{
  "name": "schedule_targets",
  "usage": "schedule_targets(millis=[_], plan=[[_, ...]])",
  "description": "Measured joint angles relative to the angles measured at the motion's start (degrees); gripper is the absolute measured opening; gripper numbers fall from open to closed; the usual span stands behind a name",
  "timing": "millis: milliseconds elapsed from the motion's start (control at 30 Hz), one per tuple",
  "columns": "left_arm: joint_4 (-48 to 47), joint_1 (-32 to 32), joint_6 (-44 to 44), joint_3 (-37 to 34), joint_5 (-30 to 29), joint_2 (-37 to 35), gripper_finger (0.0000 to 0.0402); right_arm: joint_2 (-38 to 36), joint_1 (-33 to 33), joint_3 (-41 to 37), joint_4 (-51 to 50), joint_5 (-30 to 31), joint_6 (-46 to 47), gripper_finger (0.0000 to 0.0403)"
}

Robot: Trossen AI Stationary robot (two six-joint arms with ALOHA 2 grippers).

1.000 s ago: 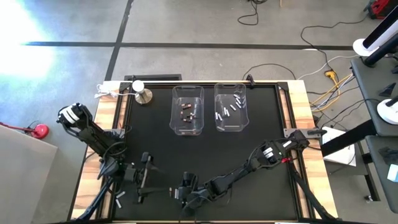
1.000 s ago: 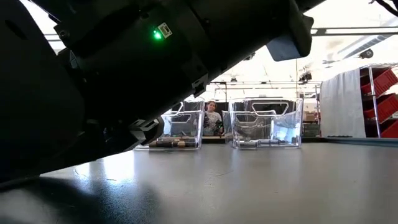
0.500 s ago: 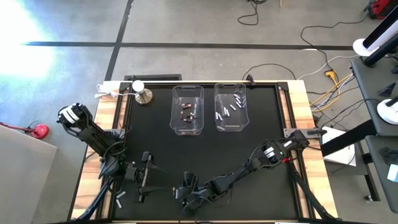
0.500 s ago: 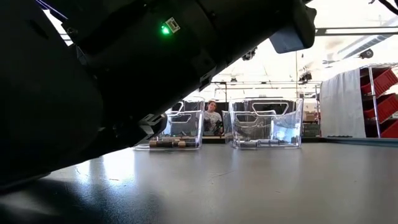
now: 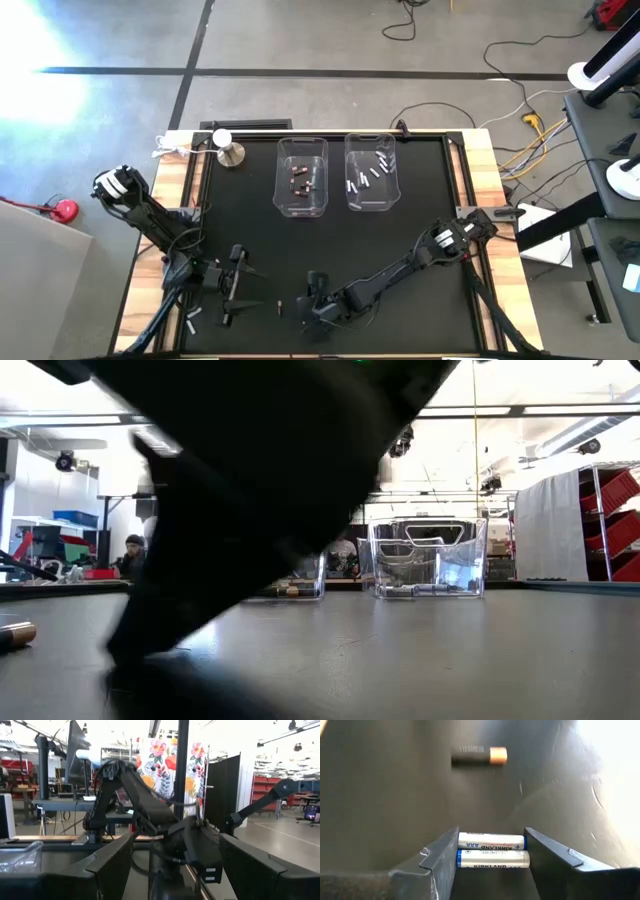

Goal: Sort batteries
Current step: Put the white battery into the right transparent bin

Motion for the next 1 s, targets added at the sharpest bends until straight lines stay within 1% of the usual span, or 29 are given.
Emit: schedule_targets(millis=[67, 133, 267, 433, 667, 767, 1000], plan=[[-1.1, 0.0, -1.1, 0.0, 0.0, 0.0, 0.0272, -0.6, 0.1, 0.0, -2.7, -0.7, 0.0, 0.0201], [-1.4, 0.0, -1.4, 0.0, -0.1, 0.0, 0.0272, -0.8, 0.1, -0.1, -3.4, -1.5, -0.5, 0.0197], [-1.4, 0.0, -3.1, 0.0, -0.1, 0.0, 0.0272, -0.1, 0.0, -0.4, -1.1, -1.8, -1.8, 0.0197], [-1.9, -0.1, -8.2, 0.0, 0.0, 0.0, 0.0272, 0.1, -0.4, -1.4, 1.1, -2.2, -1.7, 0.0213], [-1.3, -0.7, -8.8, 0.0, -0.1, -2.1, 0.0272, 0.1, -0.6, -3.2, 2.6, -2.1, 0.3, 0.0217], [-1.4, -1.0, -8.3, 0.6, -0.1, -2.5, 0.0272, 0.1, -0.5, -3.6, 3.0, -0.7, 1.2, 0.0217], [-1.9, -0.9, -6.3, 1.4, -4.3, -2.4, 0.0272, -1.8, -0.4, -3.6, 3.0, -0.2, 0.6, 0.0227]])
